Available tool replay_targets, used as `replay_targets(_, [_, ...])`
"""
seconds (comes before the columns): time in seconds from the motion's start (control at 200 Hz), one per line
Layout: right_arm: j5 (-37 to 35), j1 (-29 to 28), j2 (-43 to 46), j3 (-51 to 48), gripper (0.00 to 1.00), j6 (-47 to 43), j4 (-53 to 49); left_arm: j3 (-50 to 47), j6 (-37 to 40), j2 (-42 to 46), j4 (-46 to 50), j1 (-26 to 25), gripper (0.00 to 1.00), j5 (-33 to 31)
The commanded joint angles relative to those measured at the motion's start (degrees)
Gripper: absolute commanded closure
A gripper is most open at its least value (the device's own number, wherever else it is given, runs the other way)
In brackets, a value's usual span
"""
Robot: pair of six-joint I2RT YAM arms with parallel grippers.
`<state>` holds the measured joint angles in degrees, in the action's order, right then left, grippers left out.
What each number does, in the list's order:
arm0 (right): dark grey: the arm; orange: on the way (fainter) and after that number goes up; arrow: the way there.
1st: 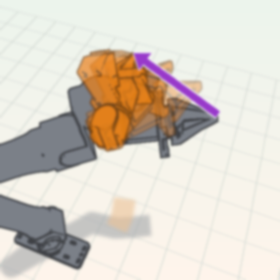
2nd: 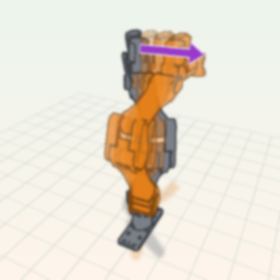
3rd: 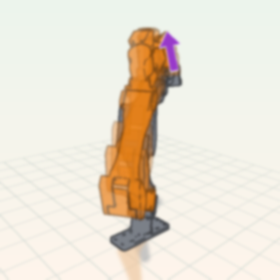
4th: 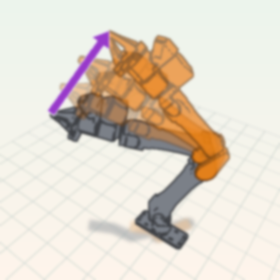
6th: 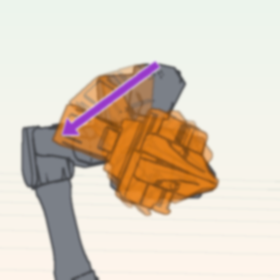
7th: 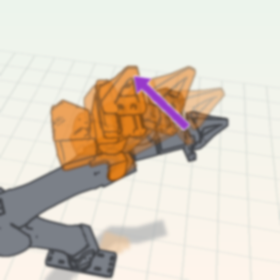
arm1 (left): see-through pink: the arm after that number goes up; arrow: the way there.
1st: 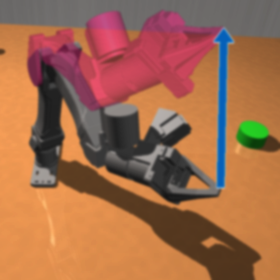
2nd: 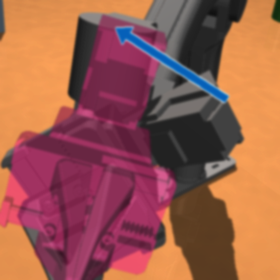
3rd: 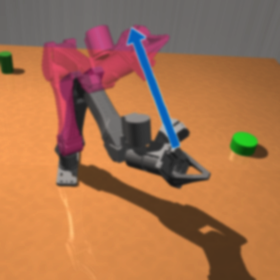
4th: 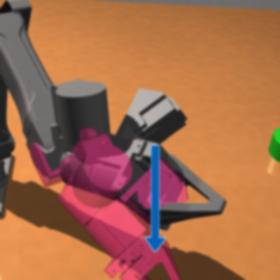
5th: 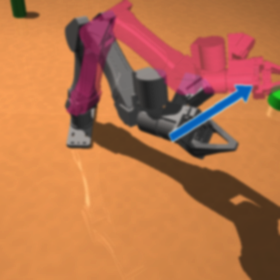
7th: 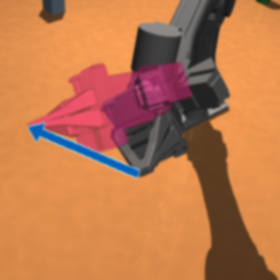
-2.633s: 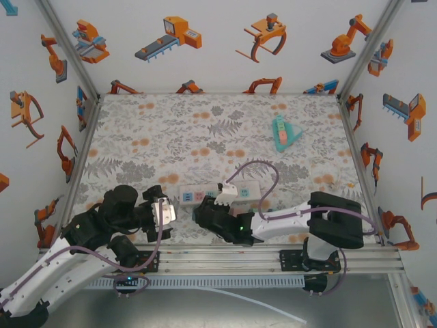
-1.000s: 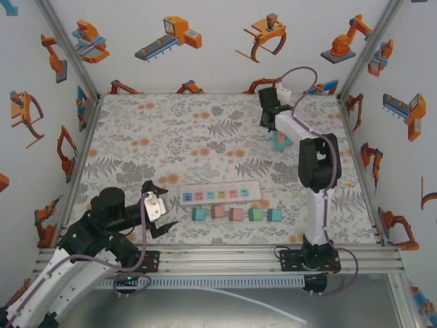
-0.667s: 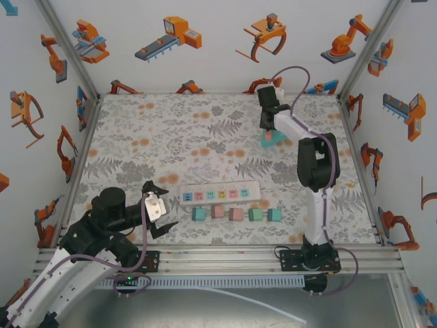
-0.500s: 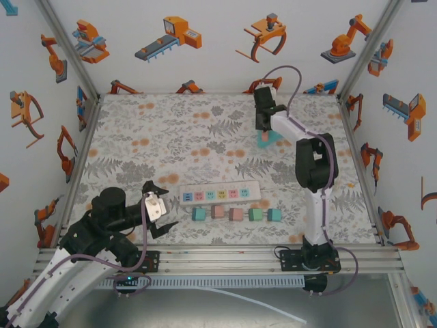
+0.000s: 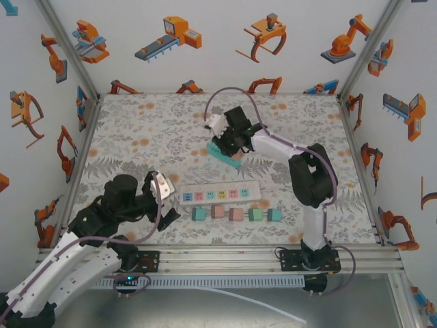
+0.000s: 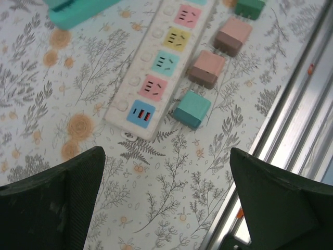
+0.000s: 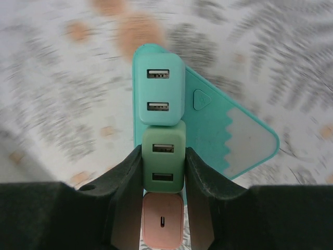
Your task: Pull the plug off the socket
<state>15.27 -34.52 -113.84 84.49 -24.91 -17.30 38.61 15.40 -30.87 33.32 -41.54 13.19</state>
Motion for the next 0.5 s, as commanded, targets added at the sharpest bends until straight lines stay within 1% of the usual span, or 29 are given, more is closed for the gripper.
replay_targets(0.0, [16.13,-0.27,4.14,-4.25,0.76,-18.04,-4.38,1.19,-14.71,-1.15,-6.11,0.28,0.03,-9.2])
replay_targets(0.1, [19.27,-0.62,5.38,-6.08,0.76,-22.51,-4.88,0.42,-22.63,-3.66,-11.58,0.36,0.03,-14.69])
replay_targets(0.16, [20.35,-1.17,5.38,-6.55,0.76,-25.91,-6.05,1.02,-28.64,-6.61,-13.25,0.49,0.03,-20.08])
replay_targets(0.19, [20.59,-1.49,5.38,-6.82,0.75,-28.0,-6.33,1.8,-31.56,-8.53,-13.44,0.7,0.03,-22.35])
replay_targets(0.22, [20.47,-1.83,5.31,-7.12,0.72,-29.11,-6.15,2.58,-33.48,-10.25,-13.76,1.05,0.03,-23.33])
replay_targets(0.32, [20.57,-2.13,5.5,-7.15,0.65,-30.2,-4.7,4.68,-37.34,-16.77,-16.45,3.4,0.03,-21.74])
replay_targets(0.406, [20.77,-2.08,7.35,-7.6,0.54,-30.03,-2.6,6.38,-41.14,-22.26,-19.16,6.54,0.01,-18.61])
replay_targets(0.496, [20.88,-2.0,10.18,-8.62,0.51,-29.94,-0.71,9.2,-40.79,-28.5,-21.63,8.93,0.0,-14.63])
